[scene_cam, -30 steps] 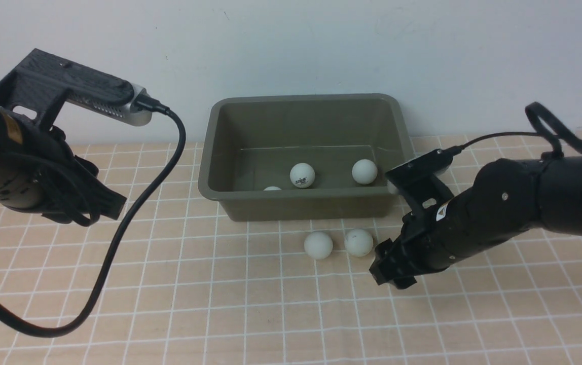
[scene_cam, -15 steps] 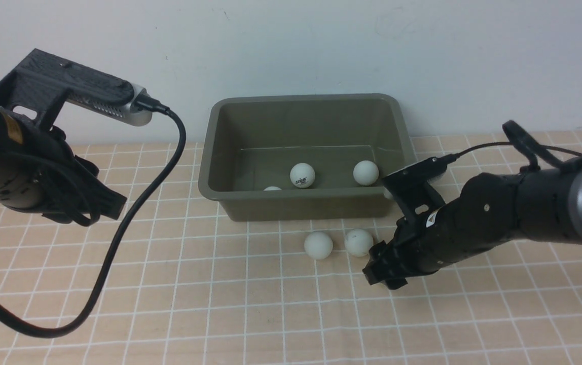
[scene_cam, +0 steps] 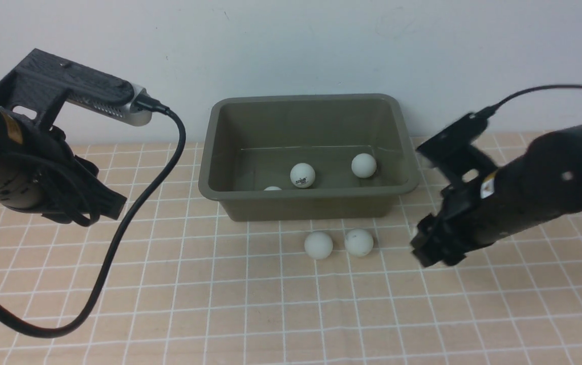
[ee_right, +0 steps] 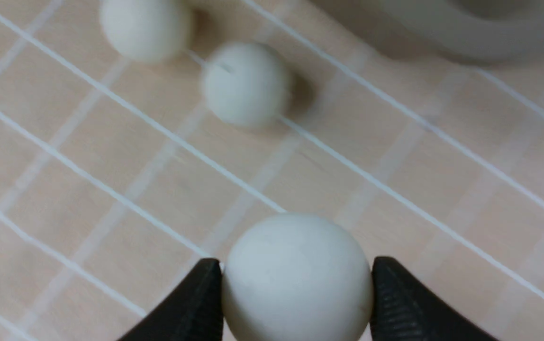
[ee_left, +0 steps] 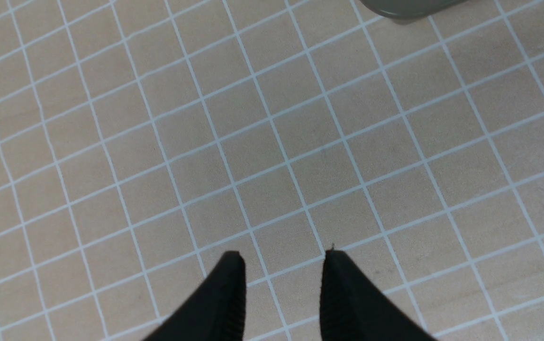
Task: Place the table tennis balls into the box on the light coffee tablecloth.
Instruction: 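Drop the ball into the bin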
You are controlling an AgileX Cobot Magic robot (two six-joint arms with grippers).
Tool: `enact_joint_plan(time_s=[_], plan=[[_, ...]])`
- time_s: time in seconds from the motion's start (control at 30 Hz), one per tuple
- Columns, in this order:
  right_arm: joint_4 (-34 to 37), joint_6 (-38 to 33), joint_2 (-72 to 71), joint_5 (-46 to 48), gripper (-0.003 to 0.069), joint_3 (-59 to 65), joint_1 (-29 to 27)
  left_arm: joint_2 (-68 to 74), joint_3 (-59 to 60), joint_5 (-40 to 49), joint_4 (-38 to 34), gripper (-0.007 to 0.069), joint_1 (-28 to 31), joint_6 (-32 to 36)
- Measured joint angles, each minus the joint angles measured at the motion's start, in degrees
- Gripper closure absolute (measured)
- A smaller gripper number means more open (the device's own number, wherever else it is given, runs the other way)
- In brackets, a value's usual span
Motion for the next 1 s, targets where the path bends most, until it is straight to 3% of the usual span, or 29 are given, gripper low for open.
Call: enact_joint_plan(time_s=[0.2,0.3,0.4,0.6,0.8,1.0], plan=[[1.2,0.4,-8.8,0.4,0.0298,0.0,-3.6,0.0,0.0,-0.1,0.0,0.0452,0.0,0.0],[6.6,-3.1,-8.4,-2.2,0.0298,-0.8,-3.6,0.0,0.0,-0.3,-0.1,0.0452,0.0,0.0],[16.3,-11.1,-4.6,-3.9,0.0298,-4.4,-3.6,0.0,0.0,-0.4,-0.5,0.0452,0.0,0.0],[26.5,-20.1,7.4,-0.9,0.0298,-15.8,-3.6,0.0,0.0,-0.4,-0.7,0.0452,0.0,0.0],[28.6,-21.6,20.3,4.6,0.0298,-29.9,-3.6,0.0,0.0,-0.4,-0.7,0.0452,0.0,0.0],[28.6,-21.6,25.2,3.5,0.0298,-33.6,-3.6,0.0,0.0,-0.4,-0.7,0.0452,0.0,0.0]])
